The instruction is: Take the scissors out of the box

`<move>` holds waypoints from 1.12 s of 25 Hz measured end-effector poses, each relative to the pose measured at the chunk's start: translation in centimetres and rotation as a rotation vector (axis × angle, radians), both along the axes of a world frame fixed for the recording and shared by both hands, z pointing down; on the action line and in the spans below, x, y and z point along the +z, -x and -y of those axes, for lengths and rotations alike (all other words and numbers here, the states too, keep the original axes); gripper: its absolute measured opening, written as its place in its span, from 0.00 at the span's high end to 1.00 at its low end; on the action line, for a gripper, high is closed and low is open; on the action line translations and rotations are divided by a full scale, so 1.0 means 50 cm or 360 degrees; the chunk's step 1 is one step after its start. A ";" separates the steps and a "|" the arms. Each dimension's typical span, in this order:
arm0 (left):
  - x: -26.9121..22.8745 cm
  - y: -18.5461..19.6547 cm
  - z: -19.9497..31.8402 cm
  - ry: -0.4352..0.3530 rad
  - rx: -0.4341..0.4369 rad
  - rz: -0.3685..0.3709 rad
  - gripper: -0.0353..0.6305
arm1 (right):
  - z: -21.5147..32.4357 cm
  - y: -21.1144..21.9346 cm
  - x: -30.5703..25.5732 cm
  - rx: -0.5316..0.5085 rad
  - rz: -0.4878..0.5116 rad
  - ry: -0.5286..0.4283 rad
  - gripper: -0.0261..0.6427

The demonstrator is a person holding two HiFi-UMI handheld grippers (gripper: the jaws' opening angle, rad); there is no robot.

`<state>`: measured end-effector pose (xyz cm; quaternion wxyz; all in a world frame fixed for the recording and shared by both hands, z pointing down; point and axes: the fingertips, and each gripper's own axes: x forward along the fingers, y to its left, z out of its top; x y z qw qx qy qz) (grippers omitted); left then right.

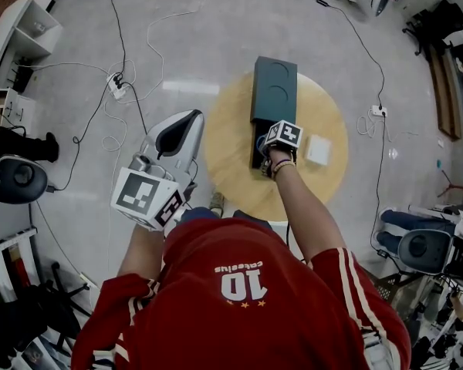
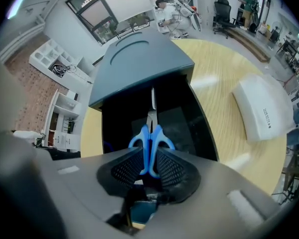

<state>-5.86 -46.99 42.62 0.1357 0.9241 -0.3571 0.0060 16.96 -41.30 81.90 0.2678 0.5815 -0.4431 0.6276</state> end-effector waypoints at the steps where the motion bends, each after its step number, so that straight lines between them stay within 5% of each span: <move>1: -0.003 0.001 -0.001 0.0001 -0.0005 -0.0002 0.94 | -0.001 0.000 -0.001 0.0003 0.0009 -0.0009 0.83; 28: -0.056 -0.046 -0.173 -0.0099 0.0020 0.0011 0.94 | -0.116 -0.008 -0.117 -0.0100 0.0186 -0.0284 0.83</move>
